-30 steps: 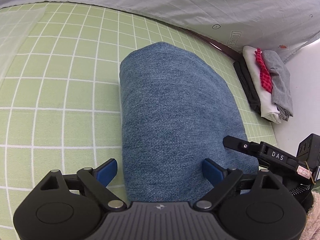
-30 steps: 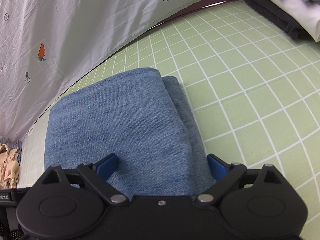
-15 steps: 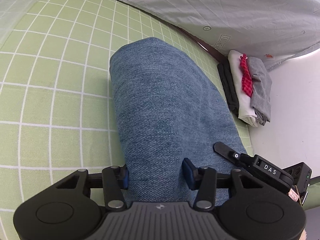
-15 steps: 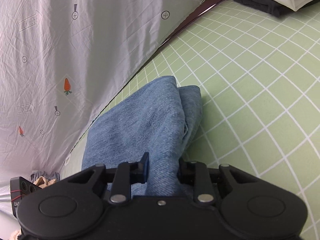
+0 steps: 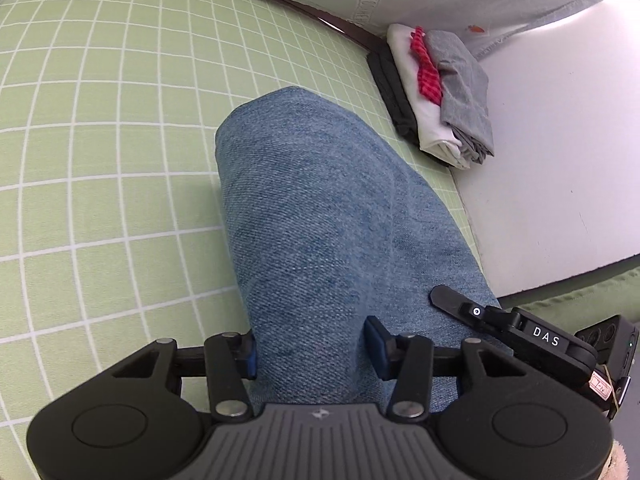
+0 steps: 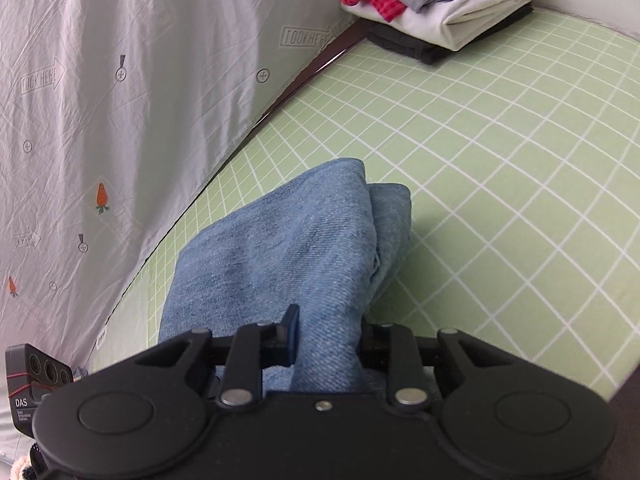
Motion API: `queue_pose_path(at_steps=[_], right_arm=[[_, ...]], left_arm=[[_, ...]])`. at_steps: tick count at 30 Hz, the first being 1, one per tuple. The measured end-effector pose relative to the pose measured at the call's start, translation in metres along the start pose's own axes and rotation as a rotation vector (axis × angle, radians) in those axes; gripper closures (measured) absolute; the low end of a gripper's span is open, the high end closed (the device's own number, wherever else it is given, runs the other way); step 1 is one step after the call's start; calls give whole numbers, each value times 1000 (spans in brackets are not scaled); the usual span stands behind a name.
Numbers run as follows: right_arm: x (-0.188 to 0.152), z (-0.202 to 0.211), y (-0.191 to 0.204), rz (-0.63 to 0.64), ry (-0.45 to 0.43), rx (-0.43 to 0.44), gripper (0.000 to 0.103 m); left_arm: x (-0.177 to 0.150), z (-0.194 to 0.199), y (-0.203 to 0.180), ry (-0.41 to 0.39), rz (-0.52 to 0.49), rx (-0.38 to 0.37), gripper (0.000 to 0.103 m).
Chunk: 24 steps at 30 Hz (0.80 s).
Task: Fold clothes
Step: 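Lift the folded jeans with both grippers and carry them toward the clothes stack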
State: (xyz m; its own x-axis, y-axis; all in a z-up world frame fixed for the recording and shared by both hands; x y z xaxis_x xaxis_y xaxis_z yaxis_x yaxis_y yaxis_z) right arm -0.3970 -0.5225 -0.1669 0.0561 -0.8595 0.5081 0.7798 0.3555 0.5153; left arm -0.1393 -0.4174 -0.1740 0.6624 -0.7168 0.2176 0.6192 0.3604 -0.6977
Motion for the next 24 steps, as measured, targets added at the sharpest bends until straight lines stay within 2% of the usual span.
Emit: queue_pose_path(at_steps=[5,10,16,20,24], right_arm=[[9,31,-34,-37,-56,-30,77],[46,44,-86,-34,-99,6,77],[150,50,-156,88,-96,112,77],[221,67,-179,245,-151,115,77],[296,81,-190,339,-226,129,78]], left_arm=[[-1,-24,-41,31,-73,-3,53],[1,-62,-94,-8,-112,18,53],[15,-120,-174,-147,-69,23,53],[39,-154,-226,-220,-49,-25,53],[78,-174,-286,-307,-75,-68,53]])
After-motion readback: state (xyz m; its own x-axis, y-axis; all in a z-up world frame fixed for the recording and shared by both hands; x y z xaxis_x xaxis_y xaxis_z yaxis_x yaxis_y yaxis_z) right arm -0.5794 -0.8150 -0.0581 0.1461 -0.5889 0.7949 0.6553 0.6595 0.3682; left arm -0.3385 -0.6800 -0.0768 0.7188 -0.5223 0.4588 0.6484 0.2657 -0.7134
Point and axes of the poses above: each gripper's, at about its wrist camera, not at the fingertips, and z roughly against the way its jaws point, y to its left, x to its top, the point moved 1 cm from there along -z, roughly the way its jaws point, and after that the axes turned 5 degrees about z, right-handed, at the moved point
